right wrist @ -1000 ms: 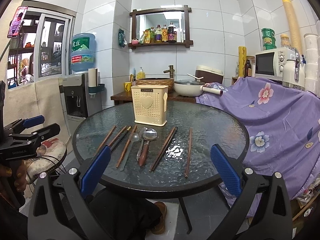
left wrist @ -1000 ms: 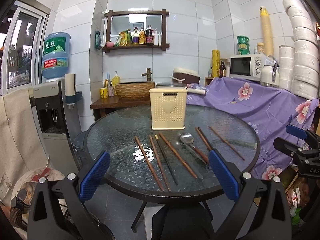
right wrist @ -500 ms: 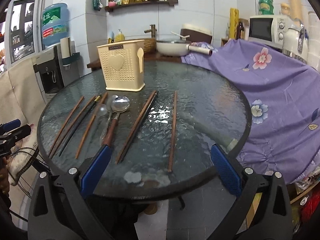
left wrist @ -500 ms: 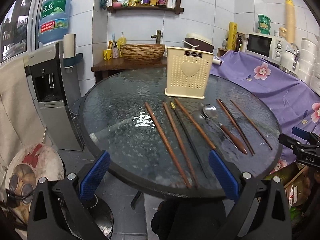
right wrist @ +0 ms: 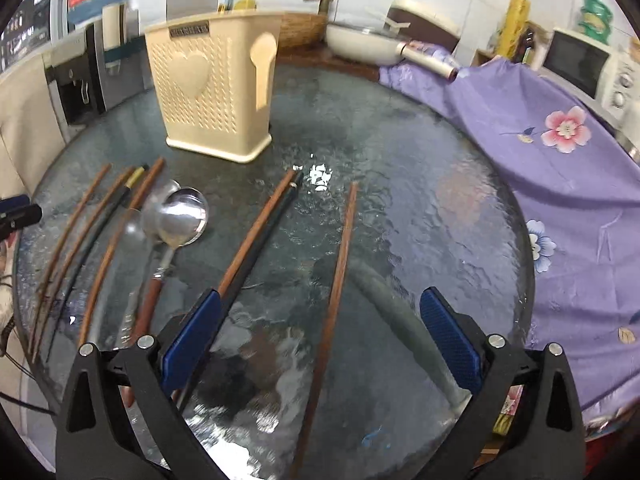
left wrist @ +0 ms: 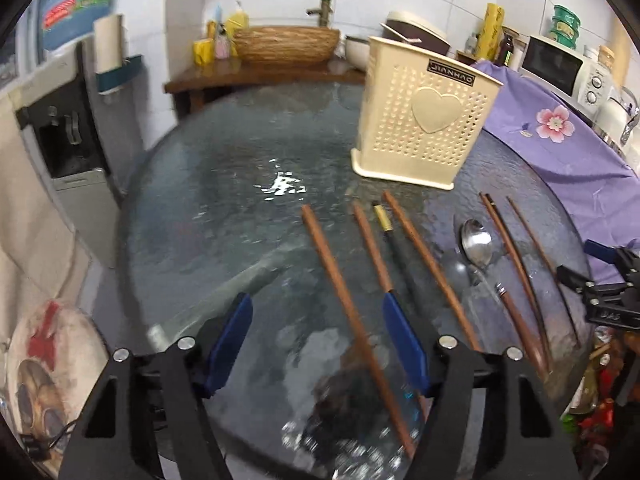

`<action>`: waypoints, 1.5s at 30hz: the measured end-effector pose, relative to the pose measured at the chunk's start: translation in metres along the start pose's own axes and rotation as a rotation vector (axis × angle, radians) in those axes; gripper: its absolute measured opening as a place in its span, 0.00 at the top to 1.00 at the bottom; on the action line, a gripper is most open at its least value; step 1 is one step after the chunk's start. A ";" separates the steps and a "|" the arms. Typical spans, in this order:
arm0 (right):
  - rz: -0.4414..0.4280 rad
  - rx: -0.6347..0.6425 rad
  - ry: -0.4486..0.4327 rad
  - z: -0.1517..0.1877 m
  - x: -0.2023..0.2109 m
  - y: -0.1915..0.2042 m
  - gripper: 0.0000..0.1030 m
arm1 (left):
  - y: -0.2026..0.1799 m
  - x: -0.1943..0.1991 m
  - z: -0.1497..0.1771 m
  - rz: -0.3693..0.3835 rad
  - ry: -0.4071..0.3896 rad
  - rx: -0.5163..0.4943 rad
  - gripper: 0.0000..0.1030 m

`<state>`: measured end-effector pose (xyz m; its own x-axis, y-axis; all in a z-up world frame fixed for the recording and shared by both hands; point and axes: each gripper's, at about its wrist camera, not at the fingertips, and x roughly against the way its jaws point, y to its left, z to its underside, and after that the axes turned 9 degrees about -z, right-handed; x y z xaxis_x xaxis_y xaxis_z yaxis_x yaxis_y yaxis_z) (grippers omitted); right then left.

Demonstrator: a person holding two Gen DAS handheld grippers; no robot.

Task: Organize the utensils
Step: 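Lower left tool onto a brown chopstick and close while right tool grasps another brown chopstick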

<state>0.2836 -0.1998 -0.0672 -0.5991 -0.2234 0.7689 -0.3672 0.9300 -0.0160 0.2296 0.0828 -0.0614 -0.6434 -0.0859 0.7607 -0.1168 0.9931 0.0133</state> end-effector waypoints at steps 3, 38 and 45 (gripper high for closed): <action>-0.014 -0.005 0.052 -0.014 -0.016 -0.010 0.18 | -0.009 -0.013 -0.012 0.002 0.046 -0.017 0.44; -0.057 -0.215 0.182 -0.071 -0.089 -0.046 0.74 | -0.025 -0.076 -0.050 -0.120 0.190 0.094 0.73; -0.070 -0.195 0.195 -0.089 -0.103 -0.046 0.82 | -0.024 -0.077 -0.052 -0.110 0.187 0.104 0.73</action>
<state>0.4258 -0.1940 -0.0885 -0.4219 -0.2462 0.8726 -0.2478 0.9571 0.1503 0.3217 0.0697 -0.0863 -0.4722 -0.1670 0.8655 -0.2620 0.9641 0.0430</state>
